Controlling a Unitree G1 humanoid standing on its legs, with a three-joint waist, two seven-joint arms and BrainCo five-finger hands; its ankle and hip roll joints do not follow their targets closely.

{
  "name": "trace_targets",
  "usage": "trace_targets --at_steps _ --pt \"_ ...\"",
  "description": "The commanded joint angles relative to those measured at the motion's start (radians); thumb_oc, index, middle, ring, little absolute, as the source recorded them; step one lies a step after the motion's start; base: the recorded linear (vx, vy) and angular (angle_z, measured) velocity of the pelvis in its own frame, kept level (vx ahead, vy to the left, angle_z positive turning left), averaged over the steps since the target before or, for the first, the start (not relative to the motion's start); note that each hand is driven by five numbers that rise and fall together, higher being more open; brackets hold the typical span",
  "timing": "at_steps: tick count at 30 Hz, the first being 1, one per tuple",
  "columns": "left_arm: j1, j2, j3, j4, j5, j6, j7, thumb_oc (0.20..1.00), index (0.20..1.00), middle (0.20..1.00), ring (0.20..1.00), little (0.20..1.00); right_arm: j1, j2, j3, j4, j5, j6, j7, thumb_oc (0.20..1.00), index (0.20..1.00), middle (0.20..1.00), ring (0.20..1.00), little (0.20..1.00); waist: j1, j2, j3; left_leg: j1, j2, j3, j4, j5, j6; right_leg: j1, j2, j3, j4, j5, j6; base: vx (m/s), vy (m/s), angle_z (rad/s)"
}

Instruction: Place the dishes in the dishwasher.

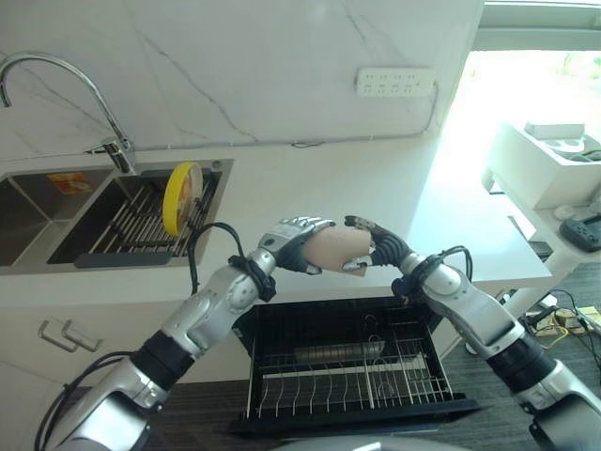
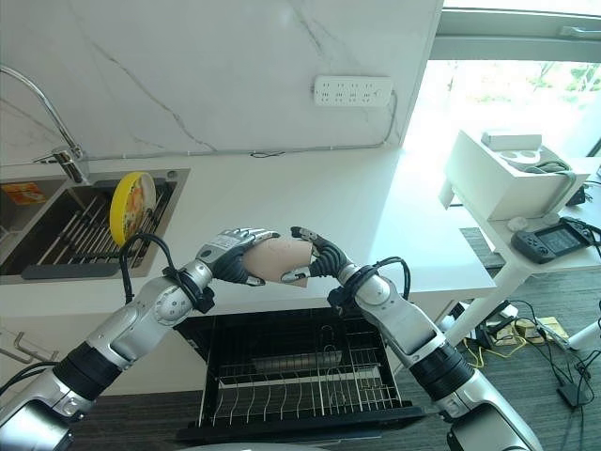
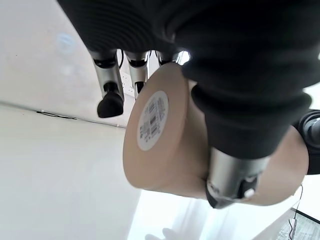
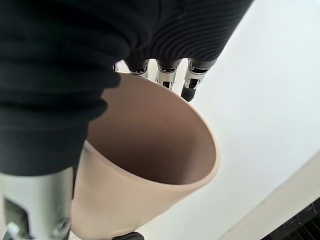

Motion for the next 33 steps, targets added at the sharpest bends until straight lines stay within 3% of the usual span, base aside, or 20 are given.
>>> trace_targets --at_steps 1,14,15,17,18,33 --pt "-0.157 -0.028 -0.009 -0.002 0.016 -0.027 0.040 0.200 0.200 0.200 0.200 0.200 -0.100 0.053 0.049 -0.002 0.083 -0.025 0.050 1.000 1.000 1.000 1.000 1.000 0.037 -0.008 -0.013 0.051 0.066 -0.032 0.036 -0.094 -0.038 -0.057 -0.078 -0.071 0.054 0.004 0.068 0.00 0.000 0.00" --pt "-0.164 -0.018 -0.008 0.005 0.013 -0.027 0.042 0.200 0.200 0.200 0.200 0.200 -0.099 0.058 0.044 0.012 0.115 -0.001 0.067 1.000 1.000 1.000 1.000 1.000 0.036 -0.008 -0.014 0.052 0.066 -0.032 0.036 -0.092 -0.038 -0.056 -0.077 -0.073 0.054 0.004 0.066 0.00 0.000 0.00" --pt "-0.165 -0.020 -0.009 0.004 0.014 -0.025 0.040 0.200 0.200 0.200 0.200 0.200 -0.100 0.060 0.048 0.012 0.111 -0.002 0.064 0.561 0.561 0.561 0.561 0.561 0.036 -0.008 -0.015 0.052 0.065 -0.032 0.034 -0.092 -0.038 -0.056 -0.076 -0.072 0.053 0.004 0.066 0.00 0.000 0.00" --pt "-0.165 -0.023 -0.010 0.005 0.015 -0.024 0.040 0.200 0.200 0.200 0.200 0.200 -0.104 0.061 0.050 0.013 0.096 -0.012 0.060 0.369 0.369 0.369 0.369 0.369 0.036 -0.008 -0.014 0.053 0.065 -0.032 0.034 -0.091 -0.038 -0.055 -0.076 -0.072 0.053 0.004 0.066 0.00 0.000 0.00" --pt "-0.166 -0.024 -0.008 0.005 0.016 -0.024 0.038 0.200 0.200 0.200 0.200 0.200 -0.105 0.062 0.050 0.012 0.088 -0.016 0.060 0.200 0.200 0.200 0.200 0.200 0.036 -0.007 -0.015 0.053 0.065 -0.032 0.034 -0.091 -0.038 -0.055 -0.076 -0.071 0.052 0.004 0.066 0.00 0.000 0.00" --pt "-0.169 -0.022 -0.006 -0.002 0.010 -0.024 0.034 0.200 0.200 0.200 0.200 0.200 -0.123 0.055 0.053 -0.003 0.052 -0.035 0.053 0.200 0.200 0.200 0.200 0.200 0.038 -0.006 -0.013 0.054 0.064 -0.033 0.032 -0.092 -0.037 -0.055 -0.077 -0.071 0.053 0.004 0.066 0.00 0.000 0.00"
